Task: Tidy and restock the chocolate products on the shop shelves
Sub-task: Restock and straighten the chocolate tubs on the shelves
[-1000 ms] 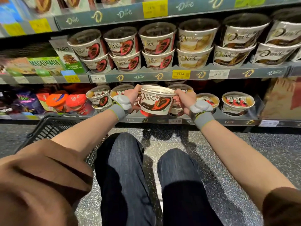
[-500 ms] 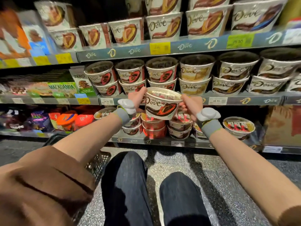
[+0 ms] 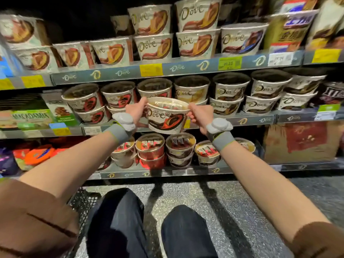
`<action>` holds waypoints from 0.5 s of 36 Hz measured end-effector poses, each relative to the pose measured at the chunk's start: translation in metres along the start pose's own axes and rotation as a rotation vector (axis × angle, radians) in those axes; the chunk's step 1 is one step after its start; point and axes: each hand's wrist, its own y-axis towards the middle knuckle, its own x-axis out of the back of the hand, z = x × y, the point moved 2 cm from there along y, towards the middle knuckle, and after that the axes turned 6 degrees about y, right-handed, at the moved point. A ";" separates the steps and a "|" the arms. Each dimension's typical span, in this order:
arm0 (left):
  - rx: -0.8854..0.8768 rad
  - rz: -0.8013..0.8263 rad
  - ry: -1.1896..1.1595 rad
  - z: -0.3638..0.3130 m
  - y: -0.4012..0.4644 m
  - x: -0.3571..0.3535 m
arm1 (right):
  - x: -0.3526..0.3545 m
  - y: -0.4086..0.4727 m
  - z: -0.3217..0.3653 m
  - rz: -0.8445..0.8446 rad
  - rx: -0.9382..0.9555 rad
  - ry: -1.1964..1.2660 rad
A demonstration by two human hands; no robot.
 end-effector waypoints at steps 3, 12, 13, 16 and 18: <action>-0.005 0.109 -0.022 -0.007 0.000 -0.029 | 0.028 0.001 0.012 -0.066 0.037 -0.004; -0.043 0.196 -0.079 -0.021 -0.011 -0.099 | 0.092 -0.004 0.032 -0.216 0.062 0.022; -0.046 0.188 -0.078 -0.020 -0.012 -0.101 | 0.094 -0.004 0.029 -0.216 0.054 0.025; -0.068 0.211 -0.054 -0.017 -0.014 -0.114 | 0.108 -0.007 0.024 -0.245 0.049 0.044; -0.078 0.213 0.002 -0.014 -0.016 -0.123 | 0.118 -0.006 0.019 -0.263 0.035 0.053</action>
